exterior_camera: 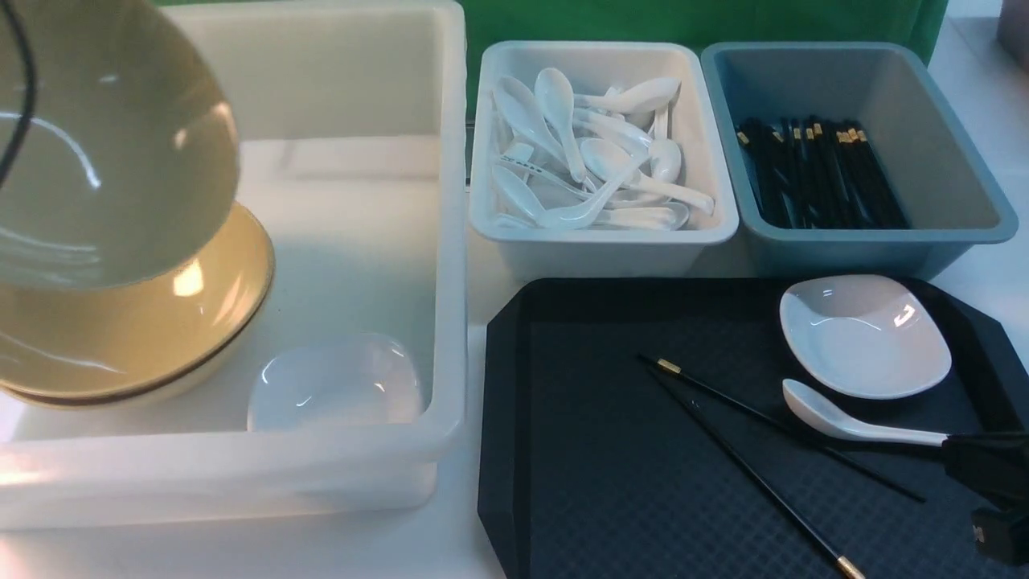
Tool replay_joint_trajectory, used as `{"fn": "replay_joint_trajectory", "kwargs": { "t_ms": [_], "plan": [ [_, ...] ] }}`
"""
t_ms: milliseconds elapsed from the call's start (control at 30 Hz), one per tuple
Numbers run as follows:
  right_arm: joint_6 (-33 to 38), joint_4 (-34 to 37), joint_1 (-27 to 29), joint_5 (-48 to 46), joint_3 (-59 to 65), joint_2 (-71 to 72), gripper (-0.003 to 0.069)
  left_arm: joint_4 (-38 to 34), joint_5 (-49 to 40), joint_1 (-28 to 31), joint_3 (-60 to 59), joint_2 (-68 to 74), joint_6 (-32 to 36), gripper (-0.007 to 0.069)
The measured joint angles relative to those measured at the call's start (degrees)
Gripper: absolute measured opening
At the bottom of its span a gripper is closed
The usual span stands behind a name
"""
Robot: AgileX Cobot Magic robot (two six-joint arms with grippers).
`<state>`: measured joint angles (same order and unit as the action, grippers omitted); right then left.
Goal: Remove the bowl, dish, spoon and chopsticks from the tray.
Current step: Use the left arm to put the noodle bowl into the large storage box on the left
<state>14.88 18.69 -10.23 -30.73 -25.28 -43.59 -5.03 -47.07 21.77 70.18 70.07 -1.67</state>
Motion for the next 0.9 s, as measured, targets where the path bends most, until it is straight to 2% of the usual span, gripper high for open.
{"fn": "replay_joint_trajectory", "kwargs": {
  "t_ms": [167,333,467,567,800,900],
  "plan": [
    [0.0,0.4,0.0,0.0,0.0,0.0,0.0047,-5.6,6.3,4.1,-9.6,3.7,1.3,0.0003],
    [0.0,0.4,0.0,0.0,0.0,0.0,0.0047,-11.1,8.4,4.1,-10.6,8.8,4.8,0.0003],
    [0.0,0.5,0.0,0.0,0.0,0.0,0.0047,-11.7,10.4,4.3,-10.6,12.3,8.1,0.0017],
    [0.0,0.5,0.0,0.0,0.0,0.0,0.0047,-11.7,10.5,4.4,-10.6,13.6,9.7,0.0062],
    [-0.1,0.9,0.0,0.0,0.0,0.0,0.0047,-12.3,10.2,4.4,-10.1,12.2,11.5,0.0332],
    [-0.1,1.3,0.0,0.0,0.0,0.0,0.0047,-12.3,9.9,4.4,-9.9,9.7,11.5,0.0375]
  ]
}}
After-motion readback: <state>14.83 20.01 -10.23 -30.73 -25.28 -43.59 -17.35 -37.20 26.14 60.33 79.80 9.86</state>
